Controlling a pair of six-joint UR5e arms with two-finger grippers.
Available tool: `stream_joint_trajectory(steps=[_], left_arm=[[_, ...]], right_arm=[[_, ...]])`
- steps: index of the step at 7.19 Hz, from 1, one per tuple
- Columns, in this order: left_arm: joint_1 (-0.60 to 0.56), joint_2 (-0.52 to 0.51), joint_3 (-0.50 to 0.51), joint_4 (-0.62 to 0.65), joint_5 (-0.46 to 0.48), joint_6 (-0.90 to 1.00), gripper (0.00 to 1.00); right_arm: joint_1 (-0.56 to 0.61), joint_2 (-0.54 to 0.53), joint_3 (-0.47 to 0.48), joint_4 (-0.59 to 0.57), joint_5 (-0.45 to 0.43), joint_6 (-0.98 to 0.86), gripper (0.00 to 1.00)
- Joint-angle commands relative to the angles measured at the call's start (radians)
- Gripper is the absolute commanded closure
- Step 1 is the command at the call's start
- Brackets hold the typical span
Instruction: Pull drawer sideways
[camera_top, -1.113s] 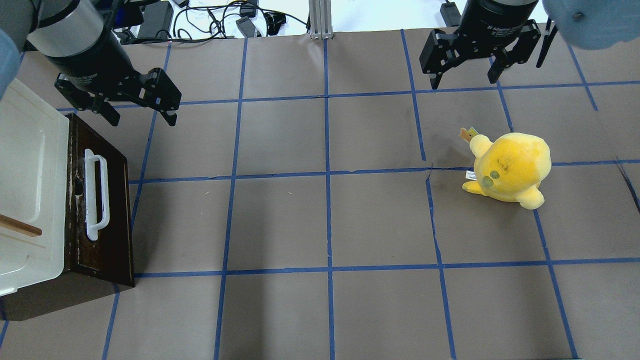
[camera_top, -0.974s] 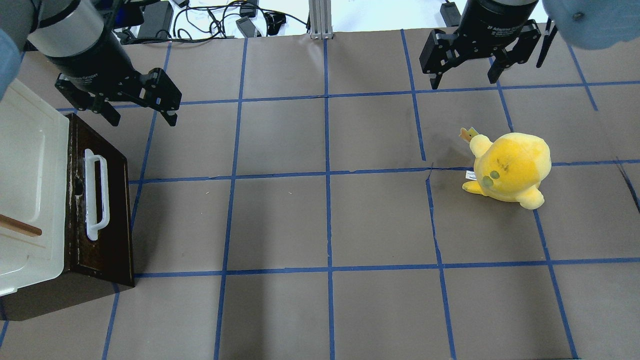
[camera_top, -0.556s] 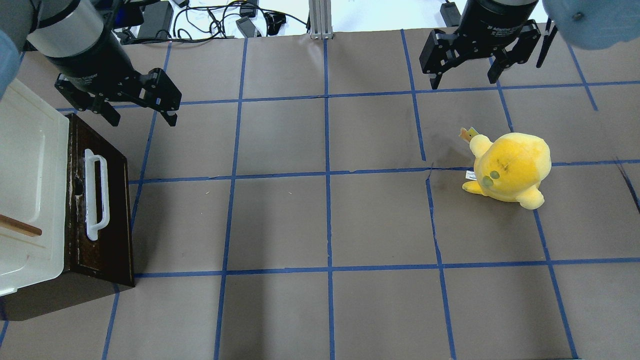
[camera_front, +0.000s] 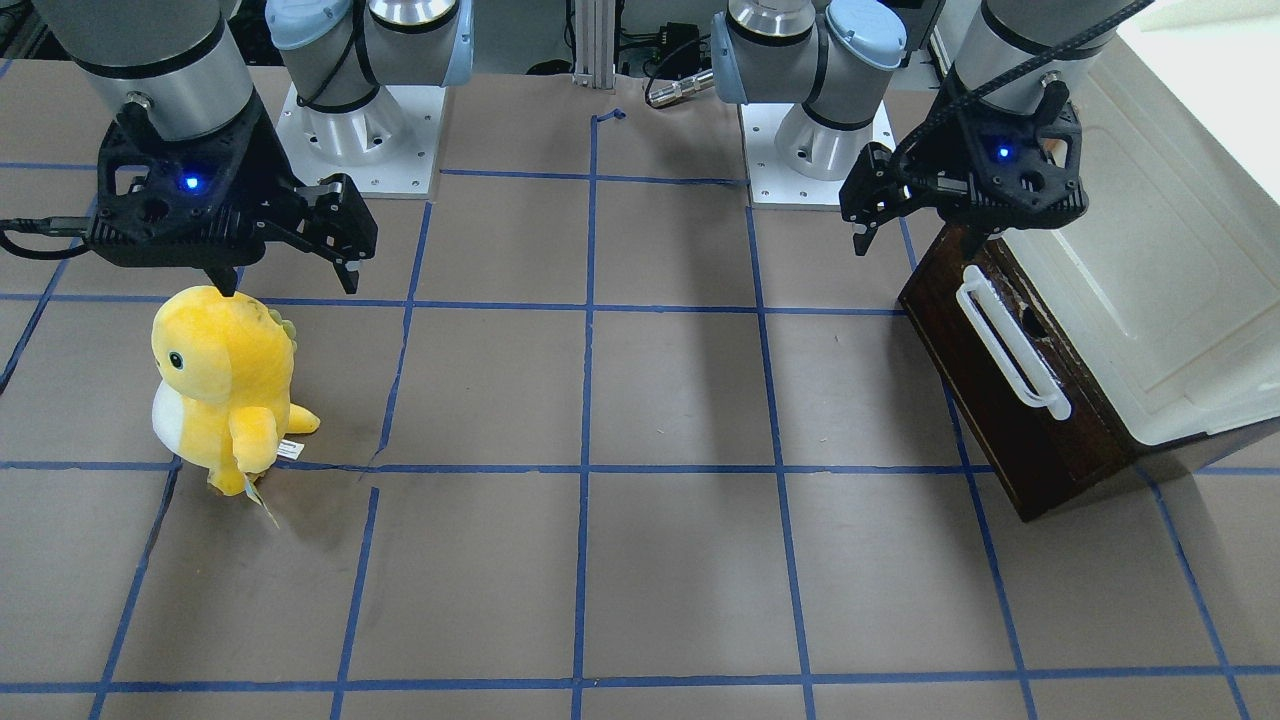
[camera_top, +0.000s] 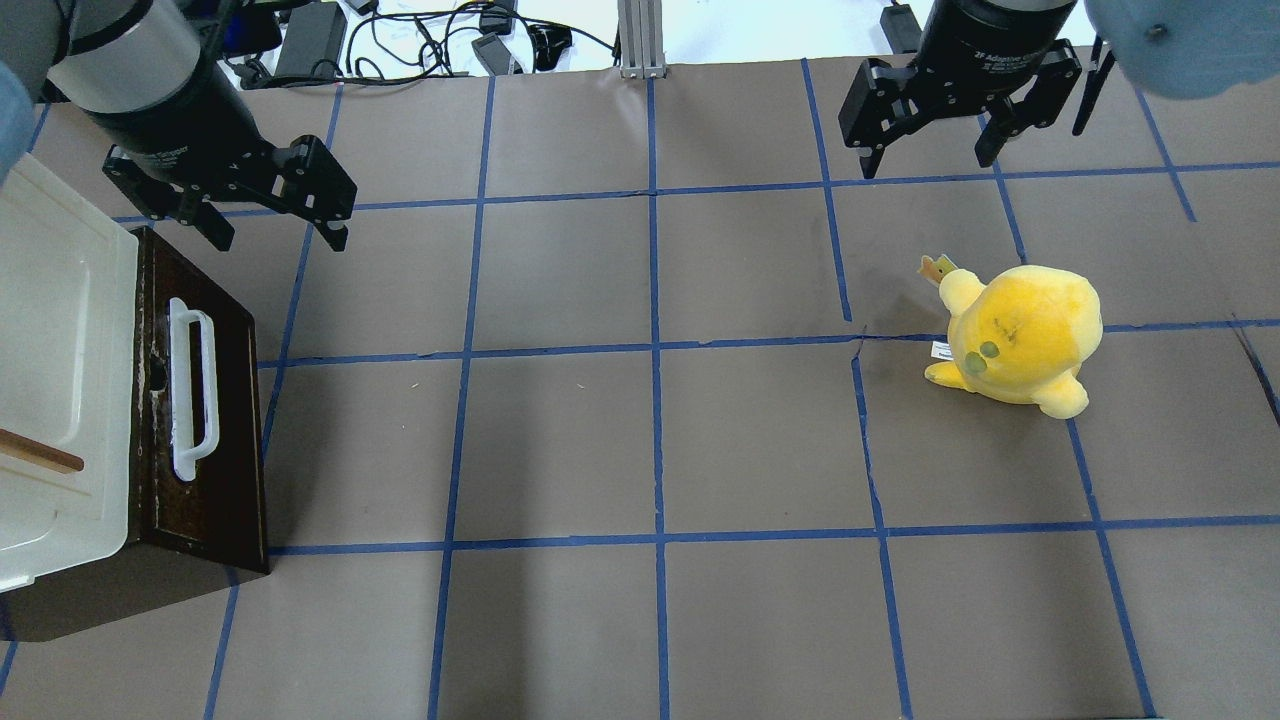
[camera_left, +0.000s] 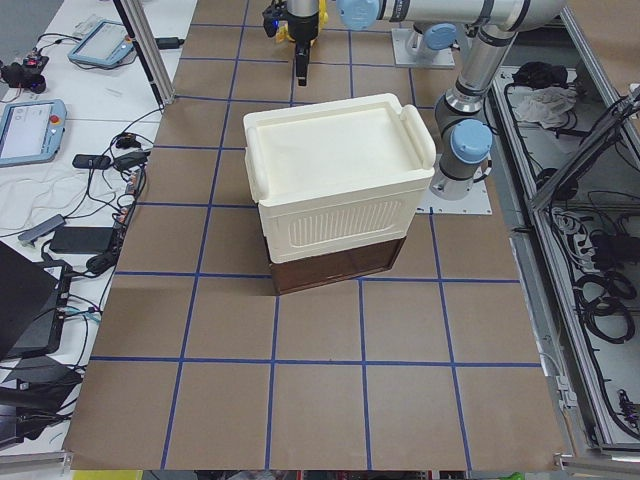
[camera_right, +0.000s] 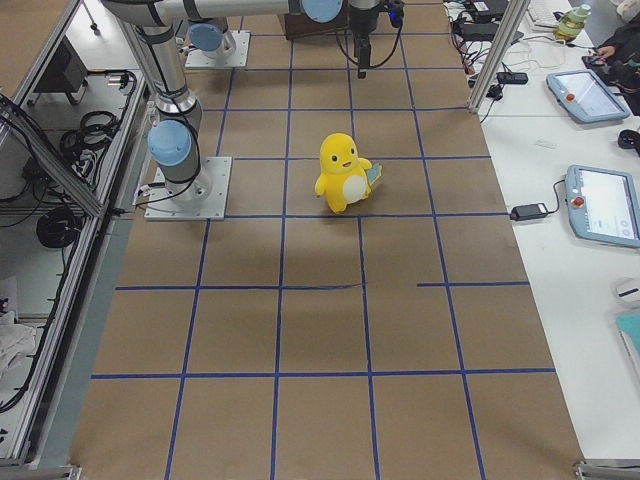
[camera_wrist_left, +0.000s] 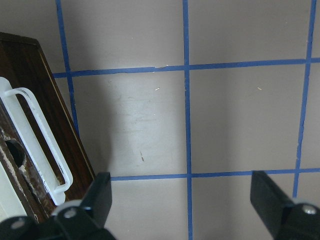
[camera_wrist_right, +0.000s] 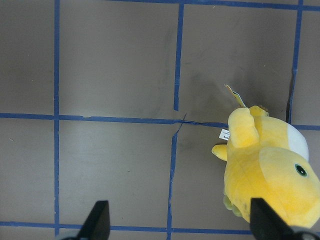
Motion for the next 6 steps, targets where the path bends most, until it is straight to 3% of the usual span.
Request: stream_joint_trajectory(steps=[1, 4, 6], left_arm=[[0.003, -0.013, 0.0, 0.011, 0.001, -0.008, 0.0], [0.008, -0.011, 0.0, 0.025, 0.007, -0.002, 0.0], [0.016, -0.036, -0.01, 0.125, 0.008, -0.014, 0.0]], right_arm=[[0.0, 0.0, 0.0, 0.0, 0.0, 0.0, 0.0], [0.0, 0.0, 0.0, 0.0, 0.0, 0.0, 0.0], [0.0, 0.0, 0.0, 0.0, -0.001, 0.0, 0.0]])
